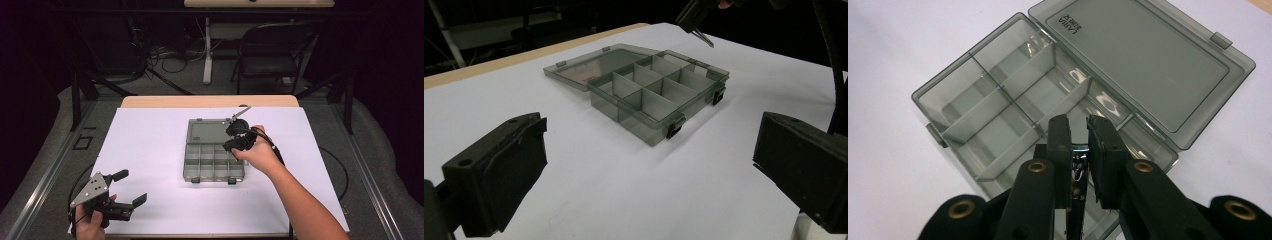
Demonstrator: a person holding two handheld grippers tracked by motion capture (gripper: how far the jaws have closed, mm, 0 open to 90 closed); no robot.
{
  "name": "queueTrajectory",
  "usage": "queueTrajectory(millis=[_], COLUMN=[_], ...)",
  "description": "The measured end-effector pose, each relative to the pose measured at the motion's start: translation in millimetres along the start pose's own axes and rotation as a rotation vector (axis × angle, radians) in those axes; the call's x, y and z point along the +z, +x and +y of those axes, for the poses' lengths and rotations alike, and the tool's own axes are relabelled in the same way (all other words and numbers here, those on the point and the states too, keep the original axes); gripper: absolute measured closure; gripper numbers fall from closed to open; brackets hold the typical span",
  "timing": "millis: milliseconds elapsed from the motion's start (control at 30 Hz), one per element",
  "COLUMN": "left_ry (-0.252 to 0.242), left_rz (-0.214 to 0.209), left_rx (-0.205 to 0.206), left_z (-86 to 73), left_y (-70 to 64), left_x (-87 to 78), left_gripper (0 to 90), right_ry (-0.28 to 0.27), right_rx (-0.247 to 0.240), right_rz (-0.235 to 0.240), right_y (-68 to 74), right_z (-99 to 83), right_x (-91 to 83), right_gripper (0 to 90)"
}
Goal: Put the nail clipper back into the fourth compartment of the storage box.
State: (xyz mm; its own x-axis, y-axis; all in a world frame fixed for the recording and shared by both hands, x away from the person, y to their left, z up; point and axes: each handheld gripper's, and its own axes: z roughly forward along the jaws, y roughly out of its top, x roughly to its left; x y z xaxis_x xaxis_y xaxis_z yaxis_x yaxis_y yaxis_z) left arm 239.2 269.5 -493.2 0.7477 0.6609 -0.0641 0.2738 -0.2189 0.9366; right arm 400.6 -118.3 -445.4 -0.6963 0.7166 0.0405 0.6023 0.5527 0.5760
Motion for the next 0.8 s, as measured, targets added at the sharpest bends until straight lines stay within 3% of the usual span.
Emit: queueTrajectory(millis=[800], left_ry=[0.002], left_rz=[0.001], left_rx=[-0.003], left_z=[-0.9], left_y=[1.0], left_x=[0.4], left_gripper=[0.4], right_ry=[-0.040], right_rx=[0.090], right_rz=[-0.062], right_y=[-17.5], right_z=[-5.4], right_x=[25.6], right_gripper=[80.5])
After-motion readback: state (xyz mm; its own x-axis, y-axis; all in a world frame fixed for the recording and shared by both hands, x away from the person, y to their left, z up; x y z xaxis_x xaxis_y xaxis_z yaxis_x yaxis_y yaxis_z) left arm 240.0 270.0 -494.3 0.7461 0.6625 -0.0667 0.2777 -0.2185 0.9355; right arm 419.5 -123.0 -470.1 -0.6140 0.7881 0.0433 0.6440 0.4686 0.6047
